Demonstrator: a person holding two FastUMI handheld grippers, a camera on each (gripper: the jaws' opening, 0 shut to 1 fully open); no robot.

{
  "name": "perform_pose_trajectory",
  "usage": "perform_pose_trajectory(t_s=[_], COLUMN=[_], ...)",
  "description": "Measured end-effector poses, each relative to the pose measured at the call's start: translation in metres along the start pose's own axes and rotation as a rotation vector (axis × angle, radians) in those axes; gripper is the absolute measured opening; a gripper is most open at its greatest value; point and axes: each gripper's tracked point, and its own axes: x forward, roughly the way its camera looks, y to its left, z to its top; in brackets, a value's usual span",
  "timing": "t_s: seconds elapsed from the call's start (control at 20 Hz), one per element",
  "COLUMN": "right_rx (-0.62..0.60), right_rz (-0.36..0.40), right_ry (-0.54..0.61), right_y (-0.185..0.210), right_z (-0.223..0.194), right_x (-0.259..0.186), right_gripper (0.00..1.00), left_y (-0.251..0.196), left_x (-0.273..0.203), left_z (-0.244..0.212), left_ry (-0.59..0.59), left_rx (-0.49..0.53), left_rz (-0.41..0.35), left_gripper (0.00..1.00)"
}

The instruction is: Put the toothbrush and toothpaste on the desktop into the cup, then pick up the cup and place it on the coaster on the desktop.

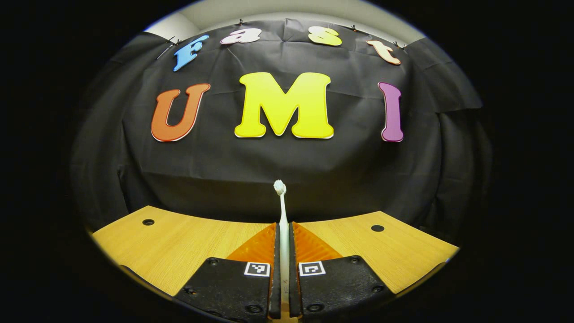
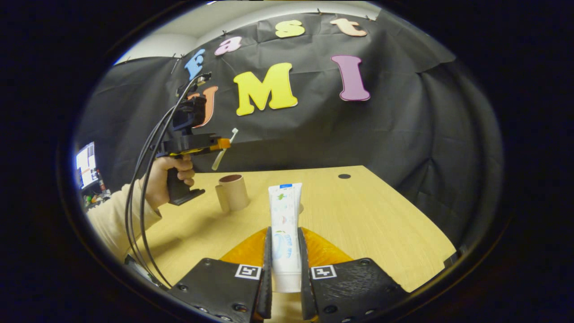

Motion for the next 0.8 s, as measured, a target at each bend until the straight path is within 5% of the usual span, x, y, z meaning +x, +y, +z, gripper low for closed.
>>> perform_pose_trajectory(t_s=[0.7, 0.8], right_rx=[0.031, 0.042], right_rz=[0.013, 0.023], right_ry=[0.029, 0.028], right_y=[0.002, 0.003], right_z=[-0.009, -0.005], right_x=[0.008, 0.012], right_gripper=[0.28, 0.25], left_y=[0.002, -0.004], left_x=[0.002, -0.004], left_z=[-0.018, -0.027], left_ry=[0.05, 0.091], left_rx=[-0.021, -0.044], left_rz=[-0.008, -0.032], left_gripper=[0.12, 0.61])
